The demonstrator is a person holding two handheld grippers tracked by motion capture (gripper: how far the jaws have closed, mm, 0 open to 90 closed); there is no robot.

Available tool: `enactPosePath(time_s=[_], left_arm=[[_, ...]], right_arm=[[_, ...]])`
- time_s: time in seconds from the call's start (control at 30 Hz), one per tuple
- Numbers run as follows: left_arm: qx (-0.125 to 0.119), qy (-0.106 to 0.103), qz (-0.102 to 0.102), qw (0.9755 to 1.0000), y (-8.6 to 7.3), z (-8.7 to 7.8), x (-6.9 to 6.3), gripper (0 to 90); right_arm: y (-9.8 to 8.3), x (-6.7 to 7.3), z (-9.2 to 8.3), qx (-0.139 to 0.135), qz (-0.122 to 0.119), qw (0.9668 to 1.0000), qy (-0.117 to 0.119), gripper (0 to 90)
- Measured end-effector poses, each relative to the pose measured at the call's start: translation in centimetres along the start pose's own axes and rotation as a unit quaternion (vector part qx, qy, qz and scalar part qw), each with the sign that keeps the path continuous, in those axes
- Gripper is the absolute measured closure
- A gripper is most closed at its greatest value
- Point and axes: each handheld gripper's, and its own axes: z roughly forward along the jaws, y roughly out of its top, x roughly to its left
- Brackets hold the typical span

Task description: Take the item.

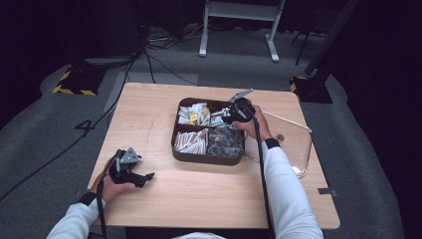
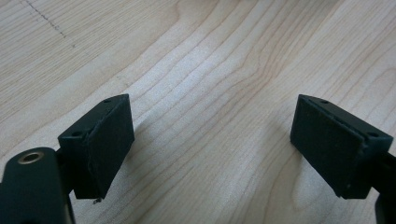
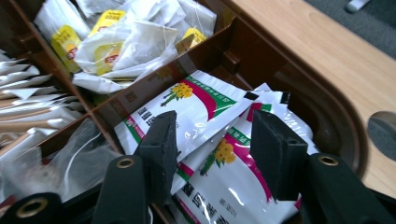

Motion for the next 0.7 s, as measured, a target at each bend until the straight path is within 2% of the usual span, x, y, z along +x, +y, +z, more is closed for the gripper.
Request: enactPosePath(time_s=[0.1, 0.3, 0.47, 0.57, 0.6, 0.7], left_arm=[[0.0, 0.0, 0.0, 1.0, 0.0, 0.0, 0.0, 13.8], [0.0, 0.0, 0.0, 1.0, 0.0, 0.0, 0.0, 13.8], [0.0, 0.0, 0.0, 1.0, 0.0, 0.0, 0.0, 13.8], [0.0, 0.0, 0.0, 1.0, 0.0, 0.0, 0.0, 13.8], [0.0, 0.0, 0.0, 1.0, 0.0, 0.0, 0.0, 13.8], [0.0, 0.0, 0.0, 1.0, 0.0, 0.0, 0.0, 13.8]], right_arm=[[0.1, 0.2, 0.8, 0.005, 0.005, 0.9999, 0.01, 49.4], [0.5, 0.4, 1.3, 0.002, 0.022, 0.9997, 0.006, 44.2], [0.9, 1.0, 1.0, -0.012, 0.013, 0.9997, 0.018, 44.2], [1.1, 1.2, 0.8, -0.017, 0.01, 0.9996, 0.022, 48.8], [1.2, 1.5, 0.9, -0.018, 0.011, 0.9991, 0.037, 51.0], [1.2, 1.9, 1.4, -0.003, 0.002, 0.9991, 0.042, 57.3]])
